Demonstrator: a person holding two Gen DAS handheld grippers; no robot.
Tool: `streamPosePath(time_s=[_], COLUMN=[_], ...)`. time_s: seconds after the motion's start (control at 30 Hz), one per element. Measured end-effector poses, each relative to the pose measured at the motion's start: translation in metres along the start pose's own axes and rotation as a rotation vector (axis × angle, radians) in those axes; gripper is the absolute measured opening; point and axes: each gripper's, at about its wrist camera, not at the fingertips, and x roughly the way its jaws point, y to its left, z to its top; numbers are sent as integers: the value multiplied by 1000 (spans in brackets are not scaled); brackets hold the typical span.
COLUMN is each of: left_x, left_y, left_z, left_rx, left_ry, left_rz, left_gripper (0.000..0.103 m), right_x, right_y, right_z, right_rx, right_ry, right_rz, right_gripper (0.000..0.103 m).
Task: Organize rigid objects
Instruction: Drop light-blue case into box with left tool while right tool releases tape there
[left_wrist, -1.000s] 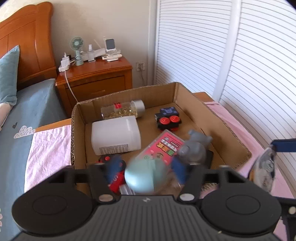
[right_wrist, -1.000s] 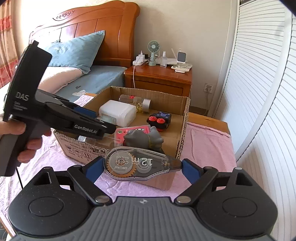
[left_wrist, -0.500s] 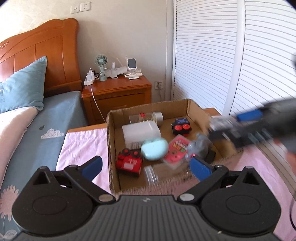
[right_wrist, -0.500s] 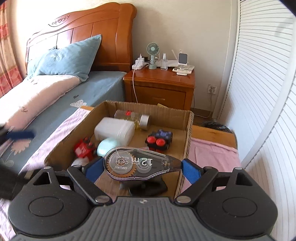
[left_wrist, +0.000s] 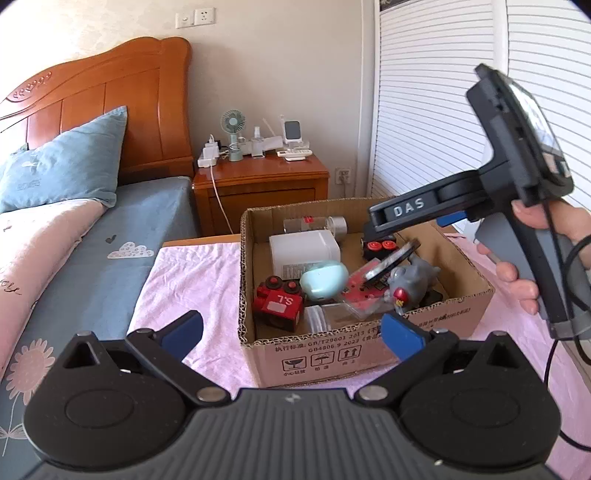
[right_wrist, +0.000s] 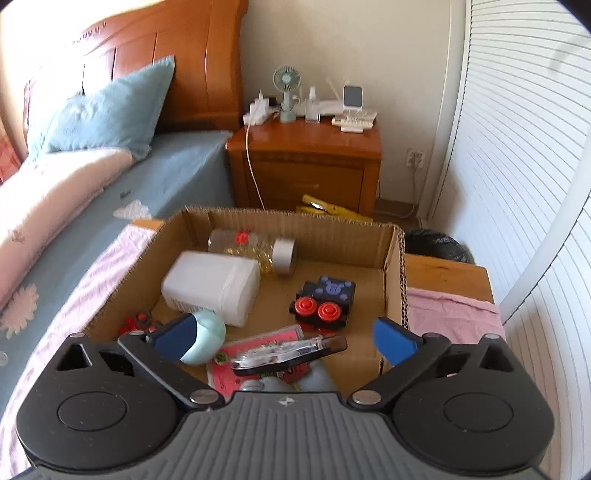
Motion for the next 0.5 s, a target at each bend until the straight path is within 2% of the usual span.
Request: streamPosePath(time_s=[0.33,0.5], left_x=[-16,-28], left_y=[-11,-17], left_z=[3,5], left_rx=[0,3], left_ry=[-9,-1], left_rz=[11,47], left_gripper=[102,102], right_x=[-37,-70], right_y=[-1,2], right_z=[-7,-23], right_rx=[13,16], right_ry=[11,36], right_rz=[-33,-58], right_gripper=[103,103])
